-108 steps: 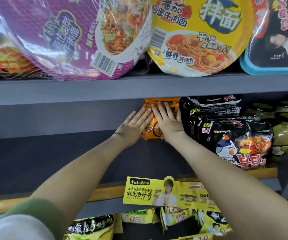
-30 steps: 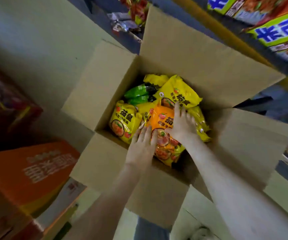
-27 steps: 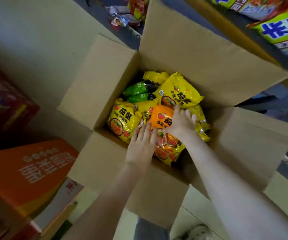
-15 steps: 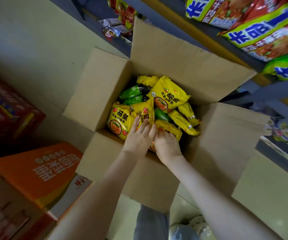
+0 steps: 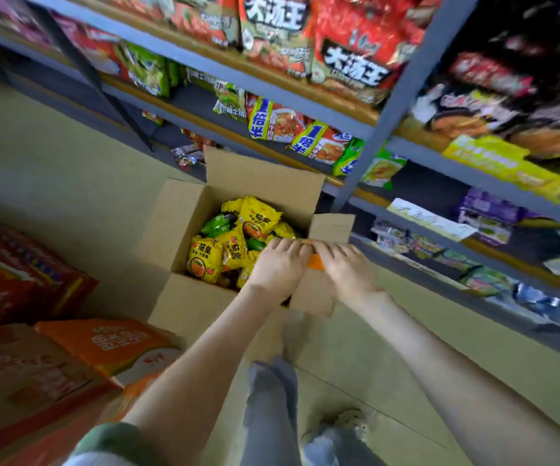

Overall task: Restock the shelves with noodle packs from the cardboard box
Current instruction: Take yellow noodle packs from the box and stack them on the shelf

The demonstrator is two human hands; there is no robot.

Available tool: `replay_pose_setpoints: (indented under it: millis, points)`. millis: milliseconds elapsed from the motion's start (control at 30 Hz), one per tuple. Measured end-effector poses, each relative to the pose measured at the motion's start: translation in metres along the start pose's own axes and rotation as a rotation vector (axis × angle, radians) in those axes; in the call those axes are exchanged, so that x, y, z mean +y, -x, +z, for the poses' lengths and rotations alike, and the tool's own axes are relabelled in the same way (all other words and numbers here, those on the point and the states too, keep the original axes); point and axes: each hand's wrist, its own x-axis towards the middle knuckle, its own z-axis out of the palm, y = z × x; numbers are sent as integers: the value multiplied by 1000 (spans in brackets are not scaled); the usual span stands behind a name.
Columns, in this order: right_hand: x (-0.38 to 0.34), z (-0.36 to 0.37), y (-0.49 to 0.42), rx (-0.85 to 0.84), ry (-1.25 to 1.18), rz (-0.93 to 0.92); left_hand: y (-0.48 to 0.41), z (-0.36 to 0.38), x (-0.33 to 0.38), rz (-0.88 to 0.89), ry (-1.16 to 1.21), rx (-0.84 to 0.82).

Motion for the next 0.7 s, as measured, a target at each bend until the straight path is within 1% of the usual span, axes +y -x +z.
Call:
replay_pose_setpoints:
  millis: [200,400,567,633,700]
  points:
    - [55,-163,93,49,43,117,-36,-132,125,152,-46,145]
    - [122,-287,178,193,184,203,-90,-224,242,323,-52,315]
    - [178,-367,224,425,272,274,-145,-277,315,486,-15,634]
    - [203,-394,236,504,307,295,-167,-294,339,472,13,747]
    - [228,-418,245,589,328,316,-191,-307,361,426,112,834]
